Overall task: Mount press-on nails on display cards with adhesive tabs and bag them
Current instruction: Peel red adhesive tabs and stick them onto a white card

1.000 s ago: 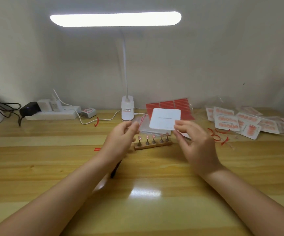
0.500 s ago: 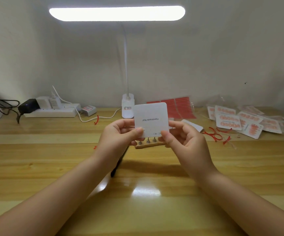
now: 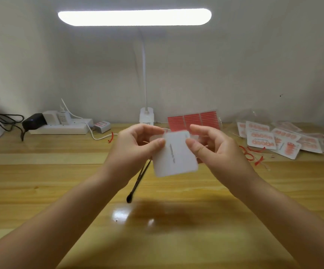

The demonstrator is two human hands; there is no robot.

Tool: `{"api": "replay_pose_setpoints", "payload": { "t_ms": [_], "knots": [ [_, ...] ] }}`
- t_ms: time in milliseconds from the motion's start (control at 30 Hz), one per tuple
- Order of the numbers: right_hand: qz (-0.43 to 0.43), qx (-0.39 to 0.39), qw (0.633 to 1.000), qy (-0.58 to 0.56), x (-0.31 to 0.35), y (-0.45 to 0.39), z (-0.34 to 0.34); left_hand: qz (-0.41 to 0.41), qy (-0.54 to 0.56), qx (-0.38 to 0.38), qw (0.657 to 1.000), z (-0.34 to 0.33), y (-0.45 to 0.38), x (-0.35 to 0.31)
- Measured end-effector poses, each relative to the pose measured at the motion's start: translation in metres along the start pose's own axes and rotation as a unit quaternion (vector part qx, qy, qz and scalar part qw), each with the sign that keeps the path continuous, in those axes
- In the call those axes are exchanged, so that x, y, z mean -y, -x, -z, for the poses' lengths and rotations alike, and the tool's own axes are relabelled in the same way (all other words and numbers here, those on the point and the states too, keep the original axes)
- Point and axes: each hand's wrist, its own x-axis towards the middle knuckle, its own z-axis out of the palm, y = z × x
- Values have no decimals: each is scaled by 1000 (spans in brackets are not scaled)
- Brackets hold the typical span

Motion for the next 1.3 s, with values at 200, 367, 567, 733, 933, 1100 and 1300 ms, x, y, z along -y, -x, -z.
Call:
{"api": "replay_pose_setpoints", "payload": {
  "t_ms": [200,367,567,733,933,1100,1300],
  "knots": [
    [-113,50,973,-195,-2,-3,-1,41,75,-48,995,-7,4,0],
    [-44,-12,991,-123,-6,-3,-1,59,-22,42,997,2,0,-10],
    [-102,-15,993,-59,-22,-4,-3,167,-582,70,793,85,-30,1],
    [-156,14,987,31,-36,-1,-8,306,-606,186,710,100,-33,50],
    [-109,29,966,233,-45,1,-13,305,-625,157,701,101,-36,81],
    [-65,55,938,336,-48,4,-13,228,-621,37,749,101,-39,76],
    [3,0,957,290,-35,3,-7,23,-395,-85,914,94,-34,34]
  ]
}}
